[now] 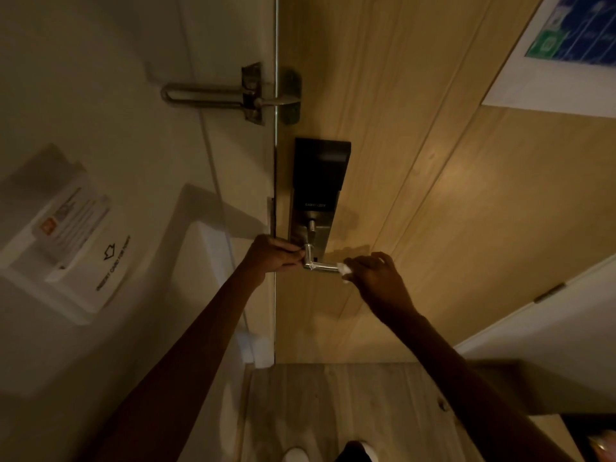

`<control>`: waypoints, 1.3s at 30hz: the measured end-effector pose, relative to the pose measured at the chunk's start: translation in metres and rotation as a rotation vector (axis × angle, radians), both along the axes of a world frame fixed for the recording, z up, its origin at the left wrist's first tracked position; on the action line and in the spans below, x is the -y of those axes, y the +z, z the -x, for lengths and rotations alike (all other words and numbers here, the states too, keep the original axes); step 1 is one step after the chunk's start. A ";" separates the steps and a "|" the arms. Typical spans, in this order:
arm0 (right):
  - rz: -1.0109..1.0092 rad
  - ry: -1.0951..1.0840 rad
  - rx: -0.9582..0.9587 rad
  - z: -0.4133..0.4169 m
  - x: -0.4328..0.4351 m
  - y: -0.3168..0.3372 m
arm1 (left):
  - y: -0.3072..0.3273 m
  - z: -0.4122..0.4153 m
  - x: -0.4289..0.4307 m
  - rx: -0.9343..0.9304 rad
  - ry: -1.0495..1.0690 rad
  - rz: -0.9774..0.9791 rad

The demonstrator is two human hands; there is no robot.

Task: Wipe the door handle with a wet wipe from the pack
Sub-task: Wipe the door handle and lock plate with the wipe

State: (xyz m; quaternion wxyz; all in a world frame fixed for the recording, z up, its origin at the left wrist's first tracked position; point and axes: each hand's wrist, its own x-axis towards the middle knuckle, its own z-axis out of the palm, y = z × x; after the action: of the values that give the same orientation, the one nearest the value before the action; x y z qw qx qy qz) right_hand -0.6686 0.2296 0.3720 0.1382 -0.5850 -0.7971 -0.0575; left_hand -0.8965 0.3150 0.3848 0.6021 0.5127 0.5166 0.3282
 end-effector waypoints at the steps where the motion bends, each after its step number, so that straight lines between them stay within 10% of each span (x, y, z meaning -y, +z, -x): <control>1: 0.002 -0.002 0.001 -0.010 0.001 0.002 | 0.001 0.000 0.000 -0.015 0.002 0.003; 26: 0.041 0.058 -0.006 -0.031 -0.006 0.007 | 0.002 0.003 -0.001 0.027 -0.022 0.046; 32: -0.118 -0.181 -0.526 0.000 -0.005 0.017 | 0.004 0.015 -0.011 -0.106 -0.074 0.089; 39: -0.163 -0.305 -0.656 0.066 -0.020 0.013 | 0.012 0.025 -0.018 -0.093 -0.047 0.141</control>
State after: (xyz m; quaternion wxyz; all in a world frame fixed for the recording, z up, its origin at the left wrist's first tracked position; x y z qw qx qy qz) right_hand -0.7348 0.2500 0.3849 0.4224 -0.6714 -0.6068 0.0497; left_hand -0.9220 0.3334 0.3968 0.6194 0.4958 0.5538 0.2526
